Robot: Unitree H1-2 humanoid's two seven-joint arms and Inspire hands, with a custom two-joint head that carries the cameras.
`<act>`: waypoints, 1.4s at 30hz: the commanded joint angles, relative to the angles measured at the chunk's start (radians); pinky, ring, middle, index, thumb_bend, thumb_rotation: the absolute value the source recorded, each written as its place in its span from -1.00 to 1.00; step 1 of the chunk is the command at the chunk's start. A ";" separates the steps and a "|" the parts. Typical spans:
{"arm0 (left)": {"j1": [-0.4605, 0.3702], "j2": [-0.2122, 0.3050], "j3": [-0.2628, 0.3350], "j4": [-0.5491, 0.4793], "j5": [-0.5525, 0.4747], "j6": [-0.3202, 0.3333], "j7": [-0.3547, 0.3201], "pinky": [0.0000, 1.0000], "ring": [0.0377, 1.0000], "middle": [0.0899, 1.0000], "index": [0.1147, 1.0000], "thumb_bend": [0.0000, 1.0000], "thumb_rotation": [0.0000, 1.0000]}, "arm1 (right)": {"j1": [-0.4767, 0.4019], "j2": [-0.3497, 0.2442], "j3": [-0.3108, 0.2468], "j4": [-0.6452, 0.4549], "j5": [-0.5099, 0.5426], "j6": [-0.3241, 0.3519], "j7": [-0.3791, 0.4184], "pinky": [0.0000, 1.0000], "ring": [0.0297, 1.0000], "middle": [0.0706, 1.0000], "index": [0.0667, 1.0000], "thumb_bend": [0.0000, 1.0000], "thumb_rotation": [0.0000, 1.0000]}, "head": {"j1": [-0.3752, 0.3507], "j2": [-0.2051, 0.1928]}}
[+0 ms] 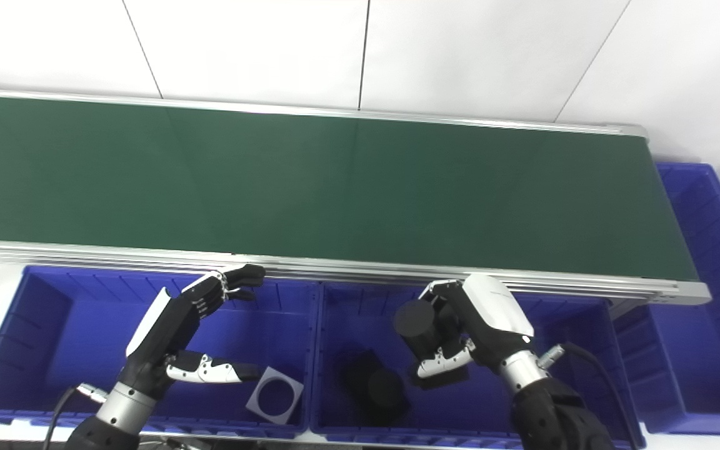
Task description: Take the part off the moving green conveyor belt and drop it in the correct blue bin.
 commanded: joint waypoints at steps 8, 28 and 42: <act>0.005 0.019 0.010 -0.058 -0.002 0.002 -0.003 0.43 0.55 0.57 0.50 0.82 -0.41 | -0.025 -0.025 0.038 -0.068 -0.146 0.128 0.141 0.58 0.75 0.72 0.61 0.57 -0.48 | -0.003 0.003; 0.020 0.037 0.016 -0.073 -0.018 0.024 -0.006 0.45 0.57 0.59 0.50 0.82 -0.43 | 0.127 0.135 -0.008 -0.141 0.183 -0.015 0.000 0.64 0.90 0.99 1.00 0.86 -0.12 | 0.012 0.005; 0.018 0.032 0.028 -0.036 -0.013 -0.013 0.003 0.51 0.63 0.65 0.57 0.84 -0.34 | 0.180 0.202 0.016 -0.005 0.331 -0.220 -0.164 0.69 0.89 0.96 1.00 0.81 -0.01 | 0.061 -0.041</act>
